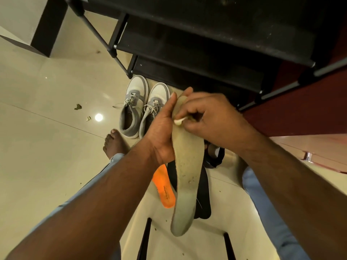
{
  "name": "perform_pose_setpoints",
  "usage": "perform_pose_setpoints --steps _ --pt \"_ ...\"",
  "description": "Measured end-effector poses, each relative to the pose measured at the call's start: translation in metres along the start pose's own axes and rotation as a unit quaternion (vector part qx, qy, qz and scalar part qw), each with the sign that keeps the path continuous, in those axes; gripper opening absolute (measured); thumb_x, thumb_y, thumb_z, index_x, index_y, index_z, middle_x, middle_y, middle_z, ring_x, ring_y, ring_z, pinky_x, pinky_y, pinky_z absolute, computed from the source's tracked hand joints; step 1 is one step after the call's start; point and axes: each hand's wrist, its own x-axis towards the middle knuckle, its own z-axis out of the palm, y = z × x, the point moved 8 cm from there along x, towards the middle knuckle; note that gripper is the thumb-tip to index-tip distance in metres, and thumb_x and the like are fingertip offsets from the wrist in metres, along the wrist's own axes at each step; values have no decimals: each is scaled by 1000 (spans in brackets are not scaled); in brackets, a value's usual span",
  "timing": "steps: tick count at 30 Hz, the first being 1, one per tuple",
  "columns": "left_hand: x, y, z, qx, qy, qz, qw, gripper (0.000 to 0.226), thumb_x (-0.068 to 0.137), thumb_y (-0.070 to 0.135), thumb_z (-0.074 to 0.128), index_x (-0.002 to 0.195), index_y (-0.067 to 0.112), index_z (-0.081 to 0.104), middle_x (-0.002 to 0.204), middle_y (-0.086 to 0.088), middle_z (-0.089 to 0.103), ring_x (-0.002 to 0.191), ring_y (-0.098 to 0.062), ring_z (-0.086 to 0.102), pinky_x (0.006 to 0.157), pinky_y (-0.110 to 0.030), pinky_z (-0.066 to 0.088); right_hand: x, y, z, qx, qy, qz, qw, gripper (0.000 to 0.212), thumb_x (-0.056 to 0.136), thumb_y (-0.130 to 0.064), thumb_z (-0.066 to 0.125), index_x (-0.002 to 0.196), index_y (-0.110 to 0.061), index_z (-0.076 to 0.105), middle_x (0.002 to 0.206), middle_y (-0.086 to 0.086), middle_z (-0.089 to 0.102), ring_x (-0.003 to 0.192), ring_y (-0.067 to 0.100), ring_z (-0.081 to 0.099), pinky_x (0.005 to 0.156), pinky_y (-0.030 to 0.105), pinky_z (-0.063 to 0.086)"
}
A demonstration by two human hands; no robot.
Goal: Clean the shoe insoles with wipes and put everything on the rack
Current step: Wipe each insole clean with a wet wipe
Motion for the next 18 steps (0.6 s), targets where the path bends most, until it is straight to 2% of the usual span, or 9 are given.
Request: perform_pose_setpoints --steps 2,3,4,6,8,10,14,15,18 --pt "0 4 -5 -7 31 6 999 35 99 55 41 117 33 62 98 -4 68 89 -20 67 78 -35 54 -3 -2 17 8 -91 4 996 16 78 -5 71 89 -16 74 85 -15 60 80 -4 57 73 9 43" --pt "0 4 -7 0 42 4 999 37 98 55 42 120 33 62 102 -5 68 91 -20 67 78 -35 54 -4 0 19 14 -107 14 994 17 77 -6 71 89 -17 74 84 -17 59 79 -5 56 73 9 43" --pt "0 4 -7 8 43 3 999 41 97 55 43 126 30 60 107 -6 66 95 -21 65 82 -36 53 -3 2 15 26 -88 23 996 18 77 -5 72 90 -18 74 84 -18 59 80 -5 57 74 9 44" --pt "0 2 -4 32 39 2 999 57 95 58 44 137 21 55 114 -9 61 103 -23 60 89 -37 48 -1 12 -8 49 29 51 997 18 79 -7 72 93 -19 74 88 -16 61 85 -3 59 78 12 47" --pt "0 1 -1 73 23 6 997 59 93 62 43 128 19 64 111 -11 60 98 -23 57 86 -37 46 -1 19 -25 43 126 80 988 17 83 -12 70 97 -20 72 93 -11 62 88 -2 60 79 10 47" --pt "-1 1 1 98 12 10 995 56 92 63 43 116 20 70 106 -10 63 93 -22 58 83 -38 46 -3 21 -26 31 148 97 984 18 85 -15 68 102 -20 71 97 -9 62 89 -1 60 79 11 48" --pt "-3 4 -2 67 29 11 997 63 95 59 43 142 17 51 117 -10 64 105 -24 60 95 -40 47 -4 15 -4 46 82 109 990 20 82 -14 70 101 -19 73 92 -12 62 87 0 59 80 16 48" --pt "-3 7 -3 51 32 18 998 58 97 57 42 140 19 52 113 -7 66 102 -22 63 92 -40 50 -4 12 2 57 57 107 991 19 81 -13 71 99 -19 73 90 -14 62 85 0 60 79 16 47" --pt "-4 10 -2 21 15 34 999 38 99 54 40 117 26 59 86 -3 71 80 -18 70 69 -32 58 -4 1 16 77 -30 78 994 17 78 -9 73 92 -18 75 82 -18 62 80 -4 61 74 9 47"
